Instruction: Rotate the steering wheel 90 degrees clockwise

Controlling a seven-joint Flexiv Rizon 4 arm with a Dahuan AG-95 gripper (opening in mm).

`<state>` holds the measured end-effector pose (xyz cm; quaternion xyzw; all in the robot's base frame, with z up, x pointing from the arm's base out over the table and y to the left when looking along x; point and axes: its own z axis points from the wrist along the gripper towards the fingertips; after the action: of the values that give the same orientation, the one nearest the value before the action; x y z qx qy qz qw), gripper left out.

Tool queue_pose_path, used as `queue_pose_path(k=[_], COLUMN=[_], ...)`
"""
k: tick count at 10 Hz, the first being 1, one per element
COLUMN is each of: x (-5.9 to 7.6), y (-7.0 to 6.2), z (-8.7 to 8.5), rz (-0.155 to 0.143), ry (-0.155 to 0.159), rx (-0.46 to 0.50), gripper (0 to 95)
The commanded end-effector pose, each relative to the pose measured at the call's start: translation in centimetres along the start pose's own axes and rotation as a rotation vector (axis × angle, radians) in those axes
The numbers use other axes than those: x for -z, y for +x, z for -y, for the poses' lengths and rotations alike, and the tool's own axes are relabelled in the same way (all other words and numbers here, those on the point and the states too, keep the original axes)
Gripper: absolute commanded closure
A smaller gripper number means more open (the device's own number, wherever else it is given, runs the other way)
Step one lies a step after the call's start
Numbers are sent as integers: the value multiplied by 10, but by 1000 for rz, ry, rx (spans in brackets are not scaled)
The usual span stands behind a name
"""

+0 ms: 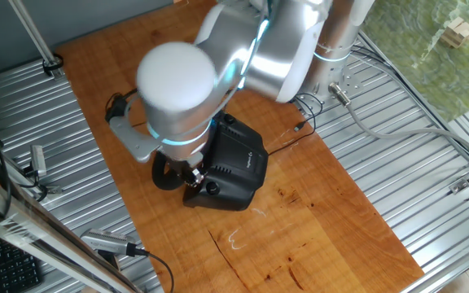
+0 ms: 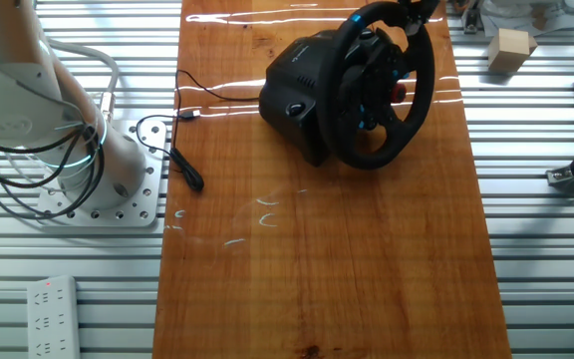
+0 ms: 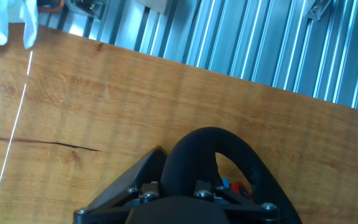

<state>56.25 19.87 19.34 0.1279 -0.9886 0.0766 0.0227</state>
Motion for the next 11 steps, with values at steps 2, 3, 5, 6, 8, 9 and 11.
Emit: queue_pose_path(k=[2,3,5,6,8,9,11], x=[-33,-33,-33,-34,-39,-41,-45], y=[2,2,2,1,0,0,-1], z=[-3,-3,-3,-2,-2,-1,-1], rz=[-29,-50,-56,-60,-73,-76,-89], ry=[11,15,16,17,31,33,34], rx=[6,5,5,5,10,11,11], gripper=[950,950,950,950,950,950,950])
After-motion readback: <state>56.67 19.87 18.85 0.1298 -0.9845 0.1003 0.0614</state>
